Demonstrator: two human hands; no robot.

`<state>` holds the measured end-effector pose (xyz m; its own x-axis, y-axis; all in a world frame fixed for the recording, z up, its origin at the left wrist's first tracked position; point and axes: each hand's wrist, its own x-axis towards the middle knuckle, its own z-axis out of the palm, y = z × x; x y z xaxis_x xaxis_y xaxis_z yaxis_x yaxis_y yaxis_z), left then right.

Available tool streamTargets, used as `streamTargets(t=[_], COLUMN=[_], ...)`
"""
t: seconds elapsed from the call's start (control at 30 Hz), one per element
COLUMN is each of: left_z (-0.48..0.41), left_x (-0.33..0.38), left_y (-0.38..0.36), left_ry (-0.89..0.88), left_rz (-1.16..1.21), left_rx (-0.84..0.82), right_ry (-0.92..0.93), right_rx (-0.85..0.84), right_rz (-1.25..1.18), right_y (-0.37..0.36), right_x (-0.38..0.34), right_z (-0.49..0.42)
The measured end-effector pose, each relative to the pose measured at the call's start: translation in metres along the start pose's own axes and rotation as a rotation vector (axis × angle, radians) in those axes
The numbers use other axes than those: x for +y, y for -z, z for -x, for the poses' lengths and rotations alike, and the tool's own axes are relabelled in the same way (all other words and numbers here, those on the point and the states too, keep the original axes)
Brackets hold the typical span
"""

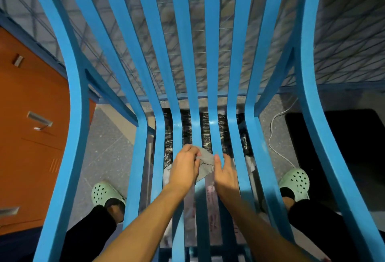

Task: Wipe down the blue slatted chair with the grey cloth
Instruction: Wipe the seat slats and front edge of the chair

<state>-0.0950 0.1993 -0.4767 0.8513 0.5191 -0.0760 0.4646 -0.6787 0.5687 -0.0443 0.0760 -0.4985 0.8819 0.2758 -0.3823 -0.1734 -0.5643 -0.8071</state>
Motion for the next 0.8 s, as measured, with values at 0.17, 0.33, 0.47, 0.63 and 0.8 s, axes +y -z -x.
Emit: streamTargets(t=[0.17, 0.33, 0.47, 0.63, 0.8], left_z=[-0.056, -0.074, -0.032, 0.057, 0.098], left_x=[-0.006, -0.007, -0.003, 0.012, 0.015], left_y=[0.009, 0.008, 0.004, 0.005, 0.014], left_ry=[-0.027, -0.006, 0.004, 0.036, 0.026], left_rz=[-0.045, -0.076, -0.037, 0.053, 0.133], left_rx=[-0.019, -0.031, -0.057, -0.153, -0.252], right_ry=[0.241, 0.127, 0.241, 0.292, 0.245], right_rx=[0.089, -0.092, 0.024, -0.004, -0.037], right_rz=[0.122, -0.027, 0.353, 0.482, 0.406], right_y=[-0.011, 0.001, 0.003, 0.003, 0.003], right_x=[0.022, 0.002, 0.009, 0.000, 0.000], right_z=[-0.013, -0.014, -0.011, -0.012, -0.006])
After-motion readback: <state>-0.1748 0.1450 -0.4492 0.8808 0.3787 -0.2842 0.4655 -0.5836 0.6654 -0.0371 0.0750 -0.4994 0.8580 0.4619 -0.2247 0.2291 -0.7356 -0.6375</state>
